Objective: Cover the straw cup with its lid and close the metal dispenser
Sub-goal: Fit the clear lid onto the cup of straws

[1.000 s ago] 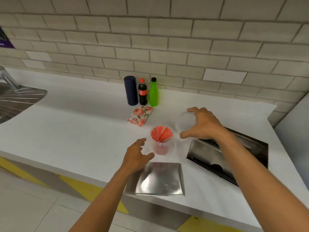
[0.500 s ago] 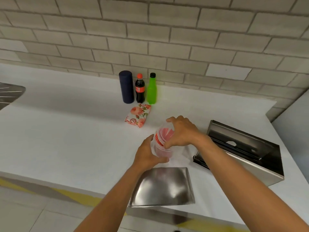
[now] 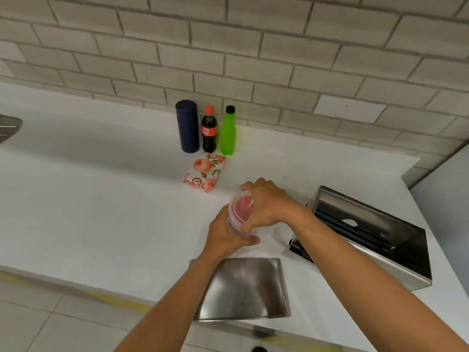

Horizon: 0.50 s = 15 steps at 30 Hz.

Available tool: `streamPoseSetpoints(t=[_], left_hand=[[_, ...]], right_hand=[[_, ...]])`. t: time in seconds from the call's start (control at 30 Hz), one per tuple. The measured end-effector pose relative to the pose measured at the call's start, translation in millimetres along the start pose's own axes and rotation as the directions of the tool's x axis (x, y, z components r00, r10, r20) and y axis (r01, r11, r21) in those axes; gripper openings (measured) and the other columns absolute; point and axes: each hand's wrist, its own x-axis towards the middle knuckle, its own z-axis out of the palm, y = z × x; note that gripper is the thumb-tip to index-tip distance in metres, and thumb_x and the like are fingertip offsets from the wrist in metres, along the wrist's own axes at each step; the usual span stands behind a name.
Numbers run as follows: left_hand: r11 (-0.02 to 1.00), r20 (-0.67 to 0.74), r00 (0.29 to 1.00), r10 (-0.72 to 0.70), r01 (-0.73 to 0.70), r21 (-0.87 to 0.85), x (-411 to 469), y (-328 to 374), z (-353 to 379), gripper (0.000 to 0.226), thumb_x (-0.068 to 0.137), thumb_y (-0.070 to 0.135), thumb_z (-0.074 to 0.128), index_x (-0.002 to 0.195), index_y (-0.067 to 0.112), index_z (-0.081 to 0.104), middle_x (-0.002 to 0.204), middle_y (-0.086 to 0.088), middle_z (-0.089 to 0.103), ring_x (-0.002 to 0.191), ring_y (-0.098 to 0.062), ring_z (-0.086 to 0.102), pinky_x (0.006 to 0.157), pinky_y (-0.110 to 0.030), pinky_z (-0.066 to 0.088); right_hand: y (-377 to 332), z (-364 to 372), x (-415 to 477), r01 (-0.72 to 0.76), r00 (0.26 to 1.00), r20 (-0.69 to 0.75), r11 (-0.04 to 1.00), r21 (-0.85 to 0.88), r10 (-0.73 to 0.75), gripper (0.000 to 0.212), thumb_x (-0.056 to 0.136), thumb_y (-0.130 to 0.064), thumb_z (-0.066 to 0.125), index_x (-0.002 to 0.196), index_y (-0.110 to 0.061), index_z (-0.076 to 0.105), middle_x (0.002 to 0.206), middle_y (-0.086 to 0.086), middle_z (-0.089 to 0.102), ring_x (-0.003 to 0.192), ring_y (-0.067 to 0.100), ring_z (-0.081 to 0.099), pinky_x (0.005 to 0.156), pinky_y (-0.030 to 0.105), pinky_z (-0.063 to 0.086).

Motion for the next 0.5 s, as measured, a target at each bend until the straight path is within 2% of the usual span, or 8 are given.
streamPoseSetpoints(t=[0.17, 0.37, 0.43, 0.5], left_hand=[[1.0, -0.002, 1.0, 0.007, -0.007, 0.01, 2.2, -1.3, 3.9, 0.103, 0.045, 0.046, 0.101, 0.134, 0.038, 0.049, 0.118, 0.018, 0.063, 0.105, -0.007, 0.065, 0.086, -0.018, 0.056], [0.999, -0.01, 1.0, -0.001, 0.001, 0.038, 3.6, -0.5, 7.9, 0.101, 0.044, 0.05, 0.1, 0.129, 0.046, 0.046, 0.109, 0.03, 0.058, 0.096, 0.007, 0.061, 0.069, 0.0, 0.047], [0.999, -0.012, 1.0, 0.0, 0.001, 0.037, 4.0, -0.8, 9.1, 0.1, 0.045, 0.047, 0.101, 0.128, 0.047, 0.046, 0.109, 0.031, 0.058, 0.096, 0.007, 0.062, 0.067, 0.0, 0.046], [0.999, -0.011, 1.0, 0.006, -0.006, 0.043, 4.9, -0.7, 10.1, 0.102, 0.046, 0.046, 0.101, 0.132, 0.042, 0.047, 0.113, 0.025, 0.06, 0.1, 0.001, 0.063, 0.071, -0.003, 0.048]], right_hand=[[1.6, -0.5, 3.5, 0.02, 1.0, 0.009, 1.0, -0.014, -0.02, 0.116, 0.051, -0.05, 0.089, 0.15, -0.033, 0.031, 0.137, 0.001, 0.041, 0.128, 0.023, 0.04, 0.092, 0.036, 0.048], [5.3, 1.2, 5.7, 0.034, 0.999, 0.022, 0.999, -0.002, -0.034, 0.116, 0.052, -0.047, 0.09, 0.15, -0.033, 0.03, 0.136, 0.001, 0.041, 0.128, 0.023, 0.041, 0.091, 0.036, 0.049], [6.8, 1.8, 5.8, 0.034, 0.999, 0.027, 0.999, 0.004, -0.034, 0.116, 0.052, -0.046, 0.09, 0.151, -0.033, 0.03, 0.136, 0.001, 0.041, 0.128, 0.023, 0.041, 0.092, 0.036, 0.049], [7.9, 2.0, 5.7, 0.036, 0.999, 0.04, 0.999, -0.004, -0.036, 0.119, 0.05, -0.044, 0.091, 0.152, -0.033, 0.029, 0.138, 0.001, 0.04, 0.129, 0.023, 0.04, 0.093, 0.036, 0.049]])
